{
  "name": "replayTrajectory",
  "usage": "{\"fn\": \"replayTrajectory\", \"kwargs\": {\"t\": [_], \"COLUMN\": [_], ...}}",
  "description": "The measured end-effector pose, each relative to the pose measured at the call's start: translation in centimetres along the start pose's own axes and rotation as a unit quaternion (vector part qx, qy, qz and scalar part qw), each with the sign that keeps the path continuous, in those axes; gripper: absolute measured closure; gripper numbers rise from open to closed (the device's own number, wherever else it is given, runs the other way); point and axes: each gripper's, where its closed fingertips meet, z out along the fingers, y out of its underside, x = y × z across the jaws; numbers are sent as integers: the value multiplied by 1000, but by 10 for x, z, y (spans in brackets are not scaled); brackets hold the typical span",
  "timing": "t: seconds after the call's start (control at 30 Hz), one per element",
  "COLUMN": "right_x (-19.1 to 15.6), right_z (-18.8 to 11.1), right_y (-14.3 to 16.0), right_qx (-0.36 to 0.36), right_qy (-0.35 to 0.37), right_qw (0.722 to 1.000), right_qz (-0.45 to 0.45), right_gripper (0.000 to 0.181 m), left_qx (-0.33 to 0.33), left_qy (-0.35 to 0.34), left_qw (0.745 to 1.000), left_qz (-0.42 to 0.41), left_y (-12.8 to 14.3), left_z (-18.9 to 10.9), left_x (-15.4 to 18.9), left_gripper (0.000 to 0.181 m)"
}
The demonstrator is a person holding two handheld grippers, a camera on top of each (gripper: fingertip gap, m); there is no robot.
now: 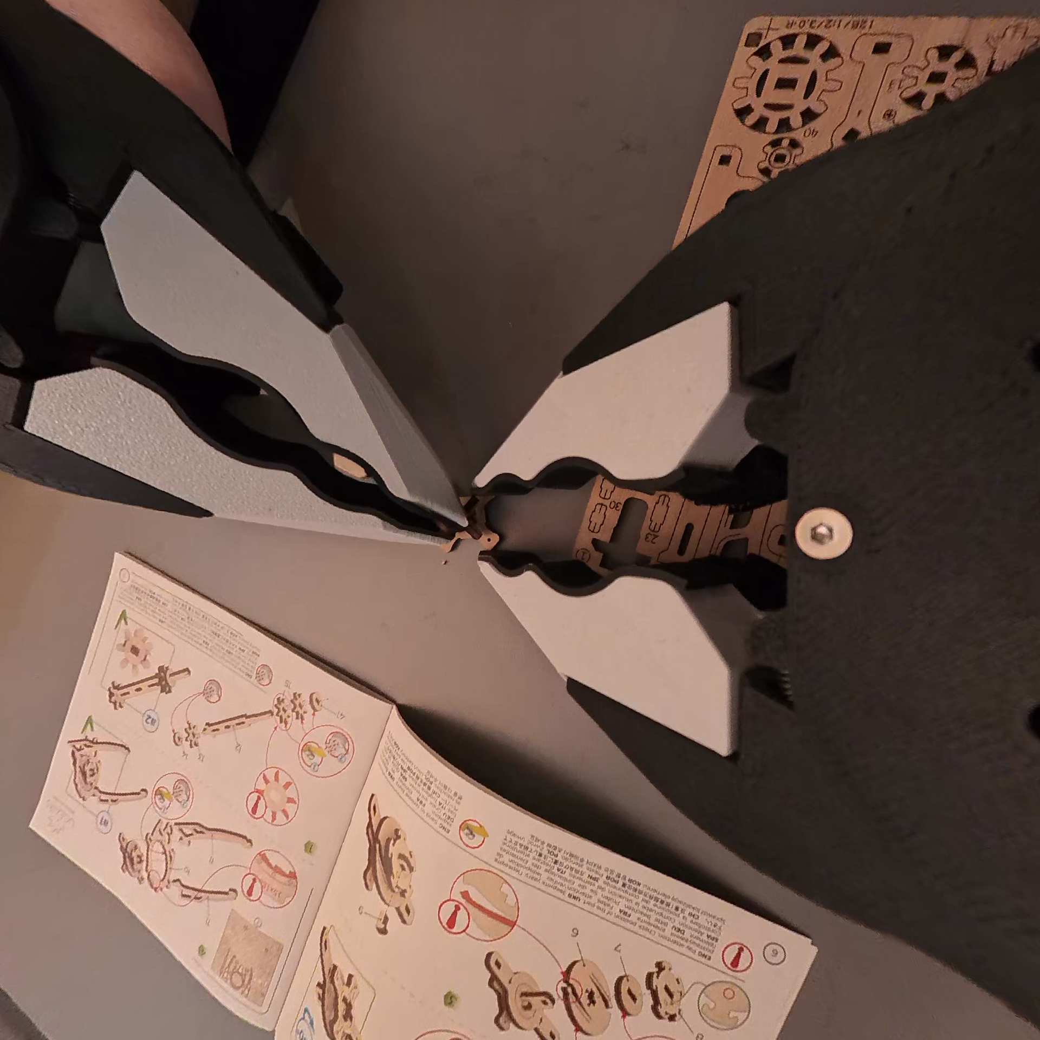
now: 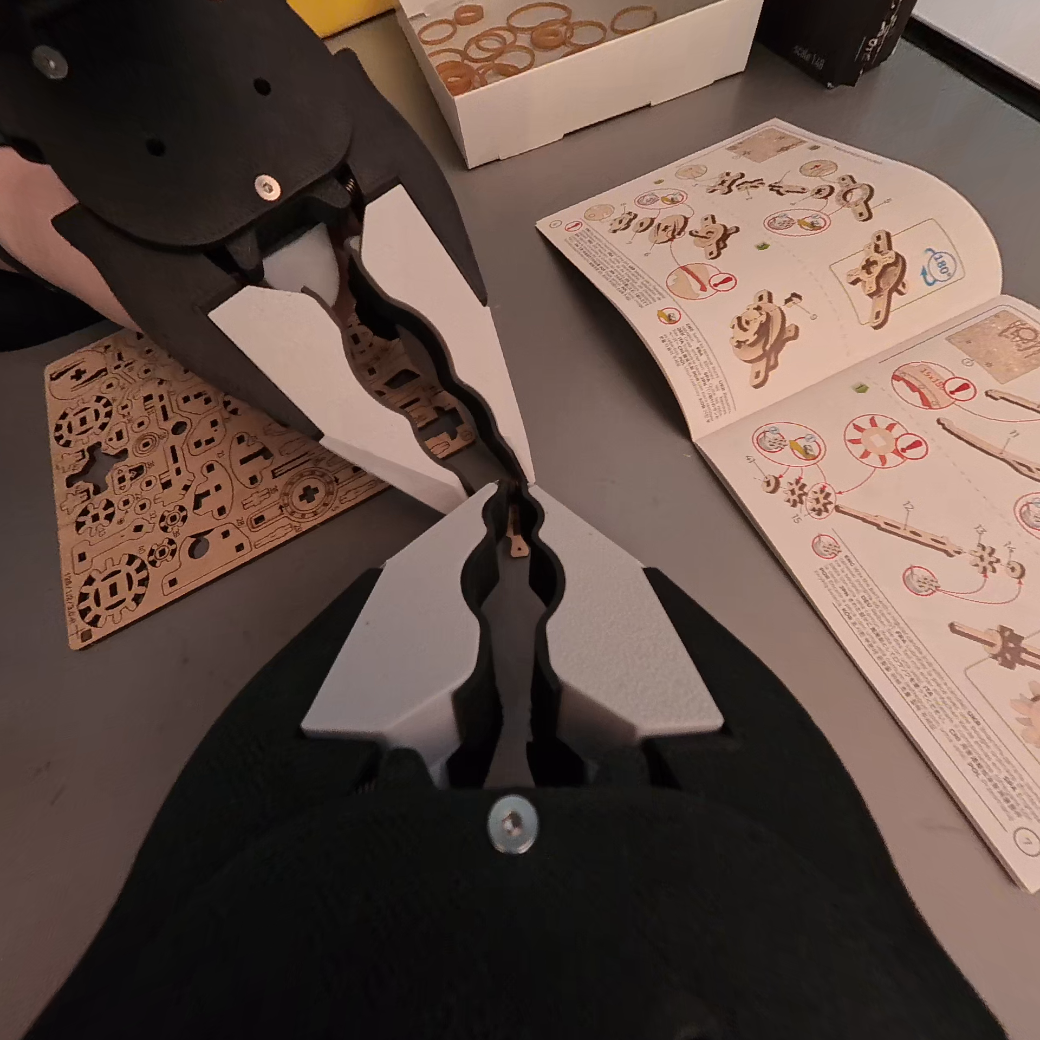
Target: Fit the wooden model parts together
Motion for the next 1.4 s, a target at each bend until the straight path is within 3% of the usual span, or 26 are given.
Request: {"fn": "replayTrajectory", "kwargs": {"t": [0.17,0.47,0.67,0.93,1.13,1.23,1.33,1.4], "right_x": [0,1,5,3,5,5,3,7], "right_z": [-1,-2,-3,-3,-4,-4,-11,-13], "right_y": [0,0,1,1,2,3,-9,-7], "right_qx": [11,8,18,-4,17,19,46,30], "right_qy": [-26,-20,-51,3,-82,-103,-99,-57], "right_qw": [999,999,992,1000,982,973,981,992], "right_qz": [41,30,111,-7,170,207,159,109], "right_gripper": [180,180,180,180,180,179,181,180], "left_qx": [-2,-1,2,3,3,2,2,2], "left_qy": [-9,-4,-9,-5,-1,1,3,5], "left_qw": [1000,1000,1000,1000,1000,1000,1000,1000], "left_qz": [12,13,26,26,26,26,22,21], "left_y": [0,-1,-1,-1,-1,-1,-1,-1], "left_z": [0,0,0,1,1,1,1,1], "left_x": [0,0,0,0,1,2,2,2], "left_gripper": [164,164,166,166,166,166,167,167]}}
